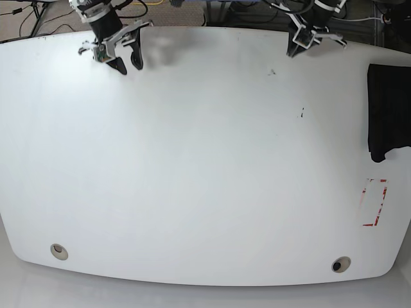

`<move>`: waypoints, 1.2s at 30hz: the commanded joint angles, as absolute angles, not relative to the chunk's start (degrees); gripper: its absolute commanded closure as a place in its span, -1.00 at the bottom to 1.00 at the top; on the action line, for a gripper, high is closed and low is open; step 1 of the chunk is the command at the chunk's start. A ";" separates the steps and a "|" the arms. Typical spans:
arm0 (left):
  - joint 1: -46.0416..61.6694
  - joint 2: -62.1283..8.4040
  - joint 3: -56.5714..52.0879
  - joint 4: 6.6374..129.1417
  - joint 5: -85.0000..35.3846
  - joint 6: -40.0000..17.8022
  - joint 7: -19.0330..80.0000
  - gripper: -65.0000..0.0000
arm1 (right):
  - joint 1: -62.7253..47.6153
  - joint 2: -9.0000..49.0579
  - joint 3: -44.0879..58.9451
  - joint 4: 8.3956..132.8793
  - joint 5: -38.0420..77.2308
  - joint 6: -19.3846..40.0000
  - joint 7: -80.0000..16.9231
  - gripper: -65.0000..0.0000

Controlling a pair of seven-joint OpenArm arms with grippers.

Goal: Layout the t-shirt on the table in an organized manner, then fold the t-shirt properly

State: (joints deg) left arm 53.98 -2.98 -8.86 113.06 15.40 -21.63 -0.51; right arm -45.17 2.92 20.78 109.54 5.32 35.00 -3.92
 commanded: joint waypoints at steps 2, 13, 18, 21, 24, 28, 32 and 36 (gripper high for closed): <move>59.74 -1.36 -9.01 113.98 14.55 -21.05 -2.07 1.00 | -50.86 2.42 20.97 111.78 6.46 35.74 -2.24 0.31; 69.23 -2.95 -9.01 105.01 14.55 -21.05 -1.98 1.00 | -63.78 0.22 18.68 105.19 6.46 35.74 -1.89 0.31; 62.29 -5.32 -8.92 91.03 14.20 -21.14 -2.24 1.00 | -62.11 -1.10 18.33 96.66 6.02 35.82 -1.80 0.31; 57.01 -6.37 -9.01 81.45 12.00 -21.23 -2.33 1.00 | -58.59 -1.10 18.42 90.51 6.02 35.82 -1.80 0.31; 52.97 -8.40 -8.75 73.27 8.84 -21.23 -2.33 1.00 | -55.16 -0.84 18.33 84.18 5.85 35.82 -1.80 0.31; 46.46 -9.71 -7.60 64.92 6.29 -21.23 -2.07 1.00 | -50.07 -0.84 18.51 77.58 3.30 35.82 -1.80 0.31; 40.92 -9.80 -6.11 57.10 6.20 -21.23 -1.98 1.00 | -45.32 -0.84 18.51 70.90 -2.24 35.74 -1.71 0.31; 36.18 -9.80 -6.11 50.07 6.29 -21.23 -1.98 1.00 | -40.22 -0.92 18.51 65.10 -5.67 35.56 -1.71 0.31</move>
